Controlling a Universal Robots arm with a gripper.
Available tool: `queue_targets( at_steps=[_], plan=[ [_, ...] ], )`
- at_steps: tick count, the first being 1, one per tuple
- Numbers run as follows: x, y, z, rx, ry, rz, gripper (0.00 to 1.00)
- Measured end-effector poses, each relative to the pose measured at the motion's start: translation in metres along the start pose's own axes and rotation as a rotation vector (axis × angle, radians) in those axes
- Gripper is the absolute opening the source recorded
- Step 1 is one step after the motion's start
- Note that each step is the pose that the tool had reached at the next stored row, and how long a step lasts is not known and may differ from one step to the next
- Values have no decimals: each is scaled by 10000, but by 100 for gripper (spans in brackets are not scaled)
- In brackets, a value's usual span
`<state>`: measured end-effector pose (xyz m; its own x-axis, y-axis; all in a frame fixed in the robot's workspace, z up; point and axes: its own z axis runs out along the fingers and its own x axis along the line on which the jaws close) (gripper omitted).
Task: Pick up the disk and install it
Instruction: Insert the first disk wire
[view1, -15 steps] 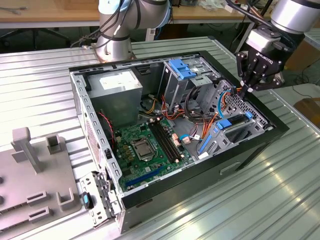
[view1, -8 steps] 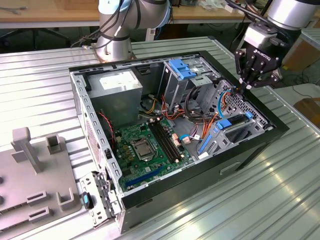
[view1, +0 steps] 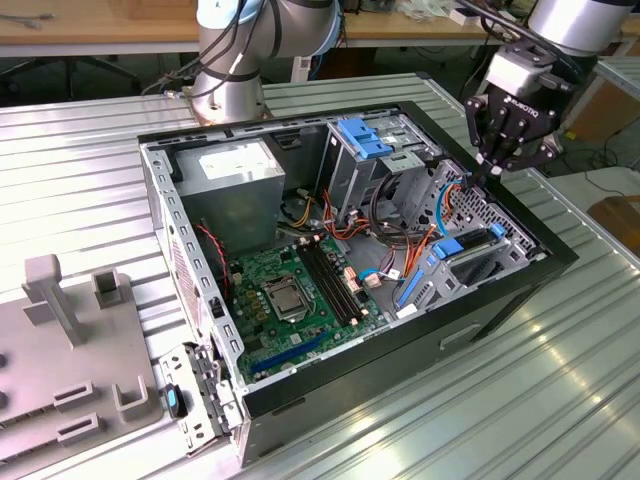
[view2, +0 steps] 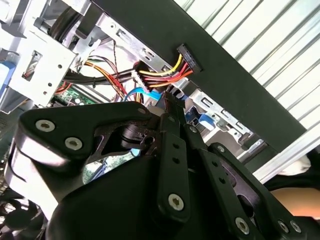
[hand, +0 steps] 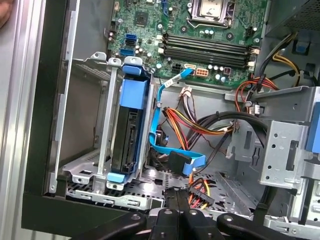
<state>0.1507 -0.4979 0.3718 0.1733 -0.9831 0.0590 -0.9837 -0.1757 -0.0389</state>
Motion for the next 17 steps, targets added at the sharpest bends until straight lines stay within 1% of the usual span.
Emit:
queue_targets(
  at_steps=[6,7,10,15,17],
  plan=[
    [-11,-2,-2,218,15,-467,11],
    [-13,-3,-3,273,20,-575,11],
    [-18,-4,-7,390,28,-840,11],
    [-18,-4,-11,527,28,-1265,11],
    [-18,-4,-13,562,25,-1425,11]
  ],
)
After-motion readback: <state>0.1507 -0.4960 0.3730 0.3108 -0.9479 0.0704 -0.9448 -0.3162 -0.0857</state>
